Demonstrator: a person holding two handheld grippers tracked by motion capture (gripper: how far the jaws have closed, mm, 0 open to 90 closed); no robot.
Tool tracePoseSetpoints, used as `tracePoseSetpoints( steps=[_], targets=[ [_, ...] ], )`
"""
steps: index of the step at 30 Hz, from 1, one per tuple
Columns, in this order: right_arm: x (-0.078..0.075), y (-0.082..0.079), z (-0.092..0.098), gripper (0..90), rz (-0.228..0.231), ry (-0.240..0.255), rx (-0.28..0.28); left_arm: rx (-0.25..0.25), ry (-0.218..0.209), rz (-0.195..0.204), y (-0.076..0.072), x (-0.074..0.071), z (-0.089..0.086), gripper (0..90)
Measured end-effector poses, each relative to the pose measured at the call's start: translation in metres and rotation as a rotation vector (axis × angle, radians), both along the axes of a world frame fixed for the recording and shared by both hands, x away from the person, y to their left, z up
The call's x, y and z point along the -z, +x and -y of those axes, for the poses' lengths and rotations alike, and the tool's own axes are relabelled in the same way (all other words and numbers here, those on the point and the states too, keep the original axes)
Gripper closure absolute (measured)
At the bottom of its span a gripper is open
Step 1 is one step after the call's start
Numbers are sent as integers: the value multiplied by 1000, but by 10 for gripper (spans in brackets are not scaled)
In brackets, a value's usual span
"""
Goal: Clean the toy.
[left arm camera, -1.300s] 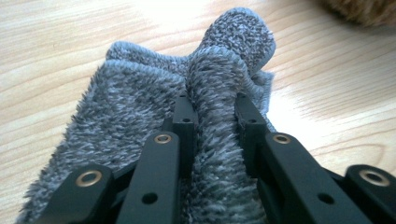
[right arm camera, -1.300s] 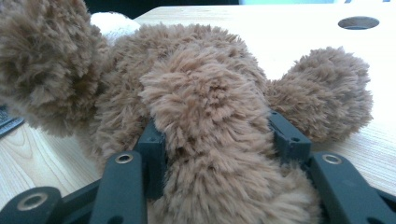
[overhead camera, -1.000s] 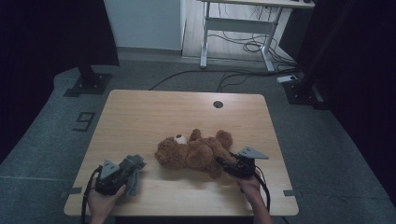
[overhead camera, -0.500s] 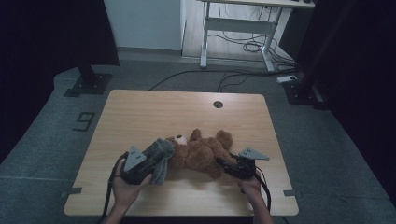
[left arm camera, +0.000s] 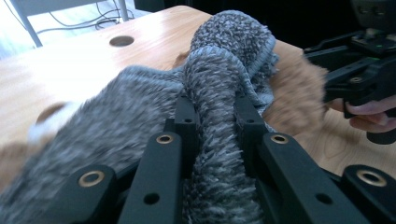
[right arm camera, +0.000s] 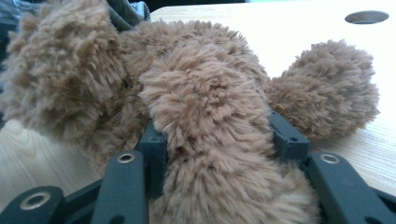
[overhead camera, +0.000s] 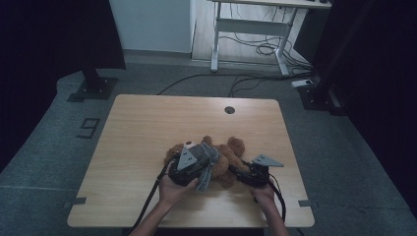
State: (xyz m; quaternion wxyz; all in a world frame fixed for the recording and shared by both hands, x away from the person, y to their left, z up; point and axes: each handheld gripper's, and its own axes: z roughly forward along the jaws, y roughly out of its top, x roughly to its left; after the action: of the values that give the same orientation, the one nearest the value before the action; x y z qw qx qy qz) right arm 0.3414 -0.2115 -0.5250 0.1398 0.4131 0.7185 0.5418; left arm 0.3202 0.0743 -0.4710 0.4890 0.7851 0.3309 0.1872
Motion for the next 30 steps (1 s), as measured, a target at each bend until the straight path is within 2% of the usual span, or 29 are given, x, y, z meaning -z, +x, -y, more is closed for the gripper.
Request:
tracePoseSetpoints(
  steps=[5, 7, 10, 12, 15, 20, 24, 27, 30],
  targets=[
    [1, -3, 1, 537, 9, -1, -25, -14, -25, 1, -5, 8, -25, 759],
    [2, -3, 2, 539, 9, -1, -40, -15, -36, -5, -4, 5, -33, 759],
    [2, -3, 4, 543, 0, 9, -43, -30, -29, 15, -5, -4, -44, 759],
    [3, -3, 5, 543, 0, 16, -40, -48, -32, 20, -5, -6, -54, 759],
    [2, -5, 4, 544, 8, 15, -35, -79, -53, 4, -4, -5, -72, 759],
    [1, -4, 2, 544, 7, 14, -30, -166, -62, -12, -1, 0, -99, 759],
    [0, -4, 2, 544, 8, 12, -29, -193, -62, -35, 4, 3, -108, 758],
    [0, -5, 2, 544, 8, 12, -30, -216, -35, -55, 6, 6, -106, 757],
    [0, -5, 2, 544, 9, 12, -32, -219, -39, -52, 5, 5, -105, 757]
  ],
)
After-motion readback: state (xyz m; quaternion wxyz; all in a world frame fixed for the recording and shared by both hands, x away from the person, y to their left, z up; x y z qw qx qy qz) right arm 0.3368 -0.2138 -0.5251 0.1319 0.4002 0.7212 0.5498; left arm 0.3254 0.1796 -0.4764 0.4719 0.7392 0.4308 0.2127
